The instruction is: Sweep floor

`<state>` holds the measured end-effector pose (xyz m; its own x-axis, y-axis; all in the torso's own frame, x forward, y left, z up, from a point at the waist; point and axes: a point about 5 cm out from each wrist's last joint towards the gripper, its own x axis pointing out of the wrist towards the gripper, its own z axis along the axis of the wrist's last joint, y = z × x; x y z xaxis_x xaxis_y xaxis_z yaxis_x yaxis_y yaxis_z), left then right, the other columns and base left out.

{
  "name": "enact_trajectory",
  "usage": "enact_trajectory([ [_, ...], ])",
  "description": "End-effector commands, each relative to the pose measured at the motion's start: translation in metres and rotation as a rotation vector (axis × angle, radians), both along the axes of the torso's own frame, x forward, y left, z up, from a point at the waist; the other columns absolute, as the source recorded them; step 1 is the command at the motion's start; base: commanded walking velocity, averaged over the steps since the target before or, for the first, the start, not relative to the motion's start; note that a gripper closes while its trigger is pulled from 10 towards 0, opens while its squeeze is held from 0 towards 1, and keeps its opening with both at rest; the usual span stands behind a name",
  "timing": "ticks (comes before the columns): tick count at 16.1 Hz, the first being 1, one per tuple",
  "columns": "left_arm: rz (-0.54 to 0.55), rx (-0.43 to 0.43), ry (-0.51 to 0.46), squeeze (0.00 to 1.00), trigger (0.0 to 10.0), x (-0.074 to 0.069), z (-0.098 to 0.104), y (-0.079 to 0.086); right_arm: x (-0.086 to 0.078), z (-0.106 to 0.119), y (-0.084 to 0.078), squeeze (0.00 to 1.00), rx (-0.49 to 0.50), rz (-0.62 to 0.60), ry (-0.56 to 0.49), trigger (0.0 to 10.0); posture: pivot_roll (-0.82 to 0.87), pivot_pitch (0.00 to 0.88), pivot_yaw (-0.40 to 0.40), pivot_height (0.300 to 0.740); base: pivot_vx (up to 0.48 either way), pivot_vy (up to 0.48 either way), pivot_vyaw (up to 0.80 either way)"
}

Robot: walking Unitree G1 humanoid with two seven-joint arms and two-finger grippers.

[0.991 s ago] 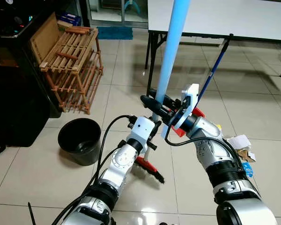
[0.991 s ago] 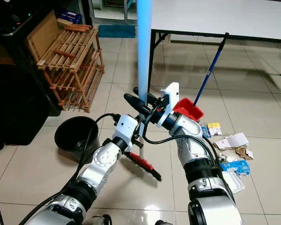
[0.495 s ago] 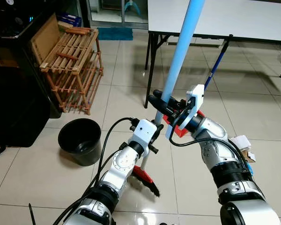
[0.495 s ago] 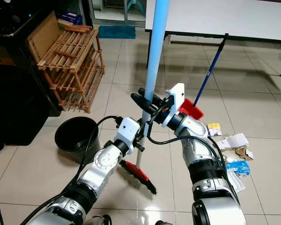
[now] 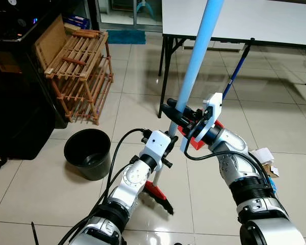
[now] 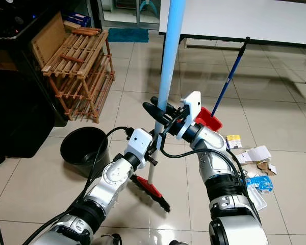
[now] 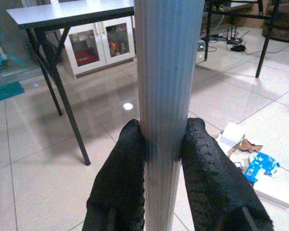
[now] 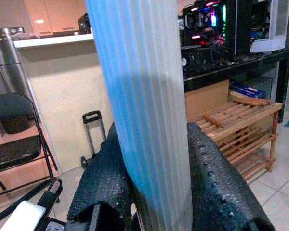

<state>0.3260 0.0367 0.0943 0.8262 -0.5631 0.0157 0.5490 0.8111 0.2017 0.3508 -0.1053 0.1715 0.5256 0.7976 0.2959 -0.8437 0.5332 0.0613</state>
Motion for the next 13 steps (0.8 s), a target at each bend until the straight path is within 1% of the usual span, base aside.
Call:
enact_trajectory([
  [1, -0.017, -0.019, -0.057, 0.0, 10.0, 0.0017, 0.0141, -0.0086, -0.0043, -0.0039, 0.011, 0.0, 0.003, 0.05, 0.012, 0.0, 0.06, 0.121, -0.042, 0.74, 0.0, 0.0, 0.0],
  [4, -0.014, -0.018, -0.057, 0.0, 10.0, 0.0024, 0.0145, -0.0081, -0.0041, -0.0048, 0.0108, 0.0, 0.001, 0.045, 0.015, 0.0, 0.07, 0.125, -0.042, 0.74, 0.0, 0.0, 0.0],
  [5, -0.012, -0.017, -0.057, 0.0, 10.0, 0.0029, 0.0148, -0.0076, -0.002, -0.0053, 0.0095, 0.0, -0.003, 0.008, 0.018, 0.8, 0.07, 0.131, -0.041, 0.74, 0.0, 0.0, 0.0],
  [6, -0.012, -0.017, -0.057, 0.0, 10.0, 0.0031, 0.015, -0.0074, -0.0008, -0.0055, 0.0089, 0.0, -0.004, -0.01, 0.021, 0.8, 0.07, 0.131, -0.041, 0.74, 0.0, 0.0, 0.0],
  [7, -0.012, -0.015, -0.055, 0.0, 10.0, 0.0035, 0.0149, -0.0067, 0.0007, -0.007, 0.0084, 0.0, -0.015, -0.032, 0.026, 10.0, 0.07, 0.138, -0.039, 0.74, 0.0, 0.0, 0.0],
  [12, -0.011, -0.009, -0.05, 0.0, 10.0, 0.0046, 0.0147, -0.0043, -0.0007, -0.0102, 0.0092, 0.0, -0.02, -0.032, 0.036, 10.0, 0.07, 0.151, -0.04, 0.74, 0.0, 0.0, 0.0],
  [13, -0.012, -0.008, -0.05, 1.0, 10.0, 0.0045, 0.0148, -0.0044, -0.0007, -0.0102, 0.0093, 0.0, -0.02, -0.033, 0.035, 10.0, 0.07, 0.151, -0.04, 0.74, 0.0, 0.0, 0.0],
])
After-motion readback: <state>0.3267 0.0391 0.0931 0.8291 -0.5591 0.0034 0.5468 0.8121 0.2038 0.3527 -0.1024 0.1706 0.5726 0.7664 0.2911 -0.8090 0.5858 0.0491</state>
